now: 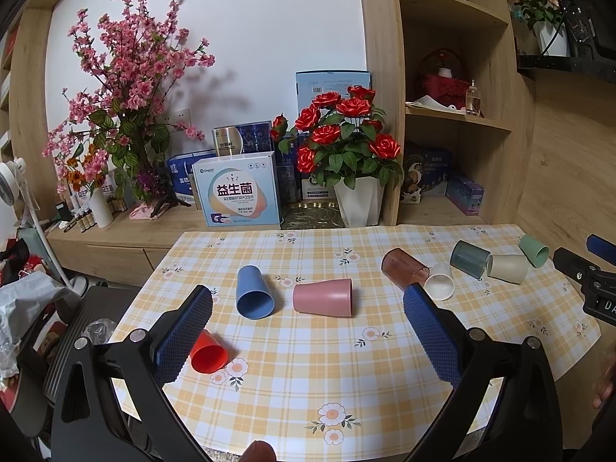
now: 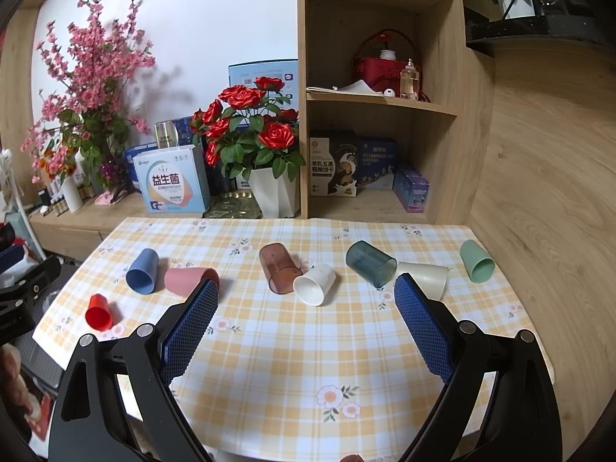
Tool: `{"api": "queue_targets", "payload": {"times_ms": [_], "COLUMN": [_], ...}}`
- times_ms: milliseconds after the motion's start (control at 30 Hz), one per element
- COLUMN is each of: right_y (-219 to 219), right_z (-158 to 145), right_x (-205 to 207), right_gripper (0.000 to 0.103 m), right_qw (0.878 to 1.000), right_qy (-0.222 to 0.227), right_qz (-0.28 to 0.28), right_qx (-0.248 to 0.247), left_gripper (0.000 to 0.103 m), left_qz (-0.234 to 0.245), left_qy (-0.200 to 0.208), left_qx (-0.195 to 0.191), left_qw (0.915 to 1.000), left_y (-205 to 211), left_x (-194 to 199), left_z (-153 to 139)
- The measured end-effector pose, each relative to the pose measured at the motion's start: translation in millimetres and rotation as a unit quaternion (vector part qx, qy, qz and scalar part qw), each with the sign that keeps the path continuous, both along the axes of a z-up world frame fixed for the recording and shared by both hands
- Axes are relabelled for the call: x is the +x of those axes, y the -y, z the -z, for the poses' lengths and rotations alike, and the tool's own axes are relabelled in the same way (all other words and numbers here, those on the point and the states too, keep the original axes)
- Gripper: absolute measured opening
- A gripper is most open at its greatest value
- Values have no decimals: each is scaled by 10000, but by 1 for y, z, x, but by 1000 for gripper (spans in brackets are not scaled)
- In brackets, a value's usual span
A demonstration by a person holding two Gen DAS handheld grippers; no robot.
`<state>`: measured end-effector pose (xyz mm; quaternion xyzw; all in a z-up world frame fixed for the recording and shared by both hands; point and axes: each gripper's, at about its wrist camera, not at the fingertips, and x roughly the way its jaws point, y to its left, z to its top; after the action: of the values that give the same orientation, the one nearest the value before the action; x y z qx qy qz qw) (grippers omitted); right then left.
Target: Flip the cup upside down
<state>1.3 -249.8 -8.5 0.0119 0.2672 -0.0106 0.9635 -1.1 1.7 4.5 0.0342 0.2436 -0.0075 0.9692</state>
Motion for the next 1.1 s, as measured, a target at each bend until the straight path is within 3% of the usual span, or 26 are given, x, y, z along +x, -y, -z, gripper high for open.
{"api": "queue_targets", "payload": {"times_ms": [1100], "right_y": [1], "right_z": [-2], "right_x": [0], "right_gripper": [90], "right_qw": [10000], "right_qy": [21], "right_qz": [-1], "right_qx": [-3], "left_gripper": [97], "left_qz": [-10], "left_qy": [25], "left_qx": [-15], "left_qw": [10000], "left_y": [1], "left_x": [0], "left_z": [-5]}}
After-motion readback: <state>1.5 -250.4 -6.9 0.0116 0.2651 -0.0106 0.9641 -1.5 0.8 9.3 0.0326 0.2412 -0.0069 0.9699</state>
